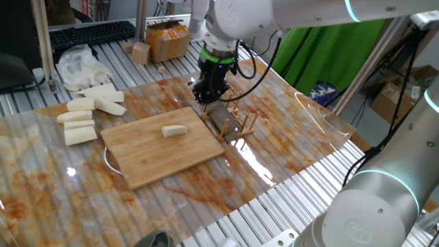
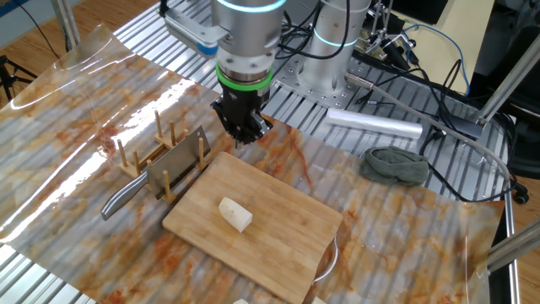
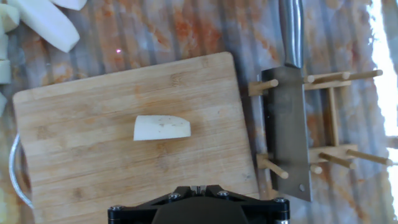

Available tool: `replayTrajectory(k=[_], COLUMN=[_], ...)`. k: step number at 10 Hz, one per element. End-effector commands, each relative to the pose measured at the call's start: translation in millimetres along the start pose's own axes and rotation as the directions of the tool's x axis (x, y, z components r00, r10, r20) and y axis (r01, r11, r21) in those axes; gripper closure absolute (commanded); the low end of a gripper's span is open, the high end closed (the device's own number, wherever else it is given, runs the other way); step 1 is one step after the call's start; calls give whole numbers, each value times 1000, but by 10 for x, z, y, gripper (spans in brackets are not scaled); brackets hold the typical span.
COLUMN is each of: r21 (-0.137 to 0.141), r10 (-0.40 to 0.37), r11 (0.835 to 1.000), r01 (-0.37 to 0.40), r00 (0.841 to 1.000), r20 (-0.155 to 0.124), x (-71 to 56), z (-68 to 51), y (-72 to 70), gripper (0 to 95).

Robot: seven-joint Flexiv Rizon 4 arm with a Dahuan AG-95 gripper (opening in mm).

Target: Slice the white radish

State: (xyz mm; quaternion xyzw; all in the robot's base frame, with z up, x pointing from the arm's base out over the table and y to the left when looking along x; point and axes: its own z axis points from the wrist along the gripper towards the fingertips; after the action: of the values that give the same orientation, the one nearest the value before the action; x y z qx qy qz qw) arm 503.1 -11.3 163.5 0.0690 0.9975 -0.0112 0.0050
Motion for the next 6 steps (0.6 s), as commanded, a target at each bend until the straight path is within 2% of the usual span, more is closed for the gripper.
replayTrajectory(k=[1,2,3,4,5,6], r21=[-8,-9,-9,-9,-10,-11], r10=[-13,-17,-23,-21,-22,-34], r11=[1000,1000,1000,1000,1000,999], r01=[13,17,23,21,22,34], r00=[1000,1000,1000,1000,1000,999], r20=[0,1,2,2,2,3], x=[-36,-59,-99,-135,-200,-258], z=[37,58,85,101,121,136], y=[-71,-124,-204,-265,-341,-400], gripper=[950,950,760,760,570,570])
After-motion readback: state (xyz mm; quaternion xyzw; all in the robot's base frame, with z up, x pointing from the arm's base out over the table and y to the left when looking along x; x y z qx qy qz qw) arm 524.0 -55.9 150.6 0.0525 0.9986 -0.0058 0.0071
